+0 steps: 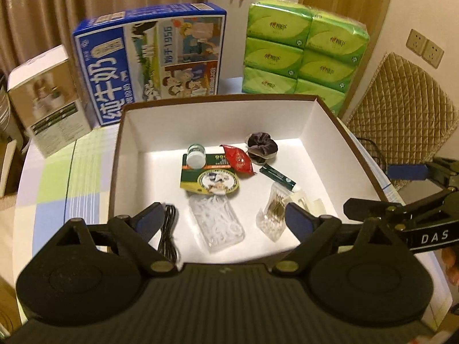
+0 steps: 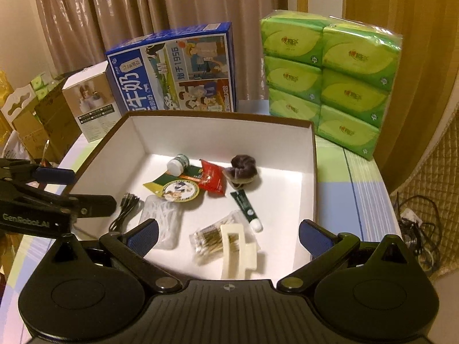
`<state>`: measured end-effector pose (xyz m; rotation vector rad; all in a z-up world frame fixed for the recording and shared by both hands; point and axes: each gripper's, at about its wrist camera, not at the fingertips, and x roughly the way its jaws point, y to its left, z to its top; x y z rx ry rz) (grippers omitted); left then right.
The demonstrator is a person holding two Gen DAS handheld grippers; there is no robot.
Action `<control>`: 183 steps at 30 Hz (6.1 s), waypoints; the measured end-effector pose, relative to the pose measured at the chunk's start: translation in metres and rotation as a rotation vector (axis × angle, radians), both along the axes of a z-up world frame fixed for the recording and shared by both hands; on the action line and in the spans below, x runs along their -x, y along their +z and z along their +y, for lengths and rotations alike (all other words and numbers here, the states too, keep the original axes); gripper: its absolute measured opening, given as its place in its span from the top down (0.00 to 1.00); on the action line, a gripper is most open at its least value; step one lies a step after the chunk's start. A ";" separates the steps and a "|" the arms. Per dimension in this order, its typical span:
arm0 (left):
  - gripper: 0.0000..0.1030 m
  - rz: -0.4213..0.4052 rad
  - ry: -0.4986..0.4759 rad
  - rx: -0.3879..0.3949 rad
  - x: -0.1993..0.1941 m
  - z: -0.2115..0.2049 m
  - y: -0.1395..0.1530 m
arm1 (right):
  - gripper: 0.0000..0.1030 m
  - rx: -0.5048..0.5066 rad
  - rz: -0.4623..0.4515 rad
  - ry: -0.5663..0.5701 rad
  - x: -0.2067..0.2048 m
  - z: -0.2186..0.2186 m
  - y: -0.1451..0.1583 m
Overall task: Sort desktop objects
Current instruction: 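Withdraw both tools from the box toward the gold wire clip, then grasp the gold wire spiral clip with the left tool, then grasp the white pill bottle with right tool while left tool holds the clip, then carry the wire clip and pill bottle with both tools into the brown box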
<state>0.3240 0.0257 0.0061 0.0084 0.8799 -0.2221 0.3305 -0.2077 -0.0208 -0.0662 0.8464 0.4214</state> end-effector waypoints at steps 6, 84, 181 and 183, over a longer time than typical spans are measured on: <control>0.14 -0.007 0.057 0.026 0.035 0.012 0.005 | 0.02 -0.027 0.011 0.008 0.029 -0.006 0.002; 0.55 0.004 -0.425 -0.022 0.078 -0.009 -0.137 | 0.02 0.085 0.292 -0.174 0.123 -0.073 -0.102; 0.79 0.015 0.108 -0.064 0.112 0.081 -0.130 | 0.77 0.073 0.052 0.295 0.072 0.093 -0.132; 0.79 0.016 0.103 -0.060 0.113 0.079 -0.129 | 0.77 0.070 0.053 0.287 0.074 0.090 -0.129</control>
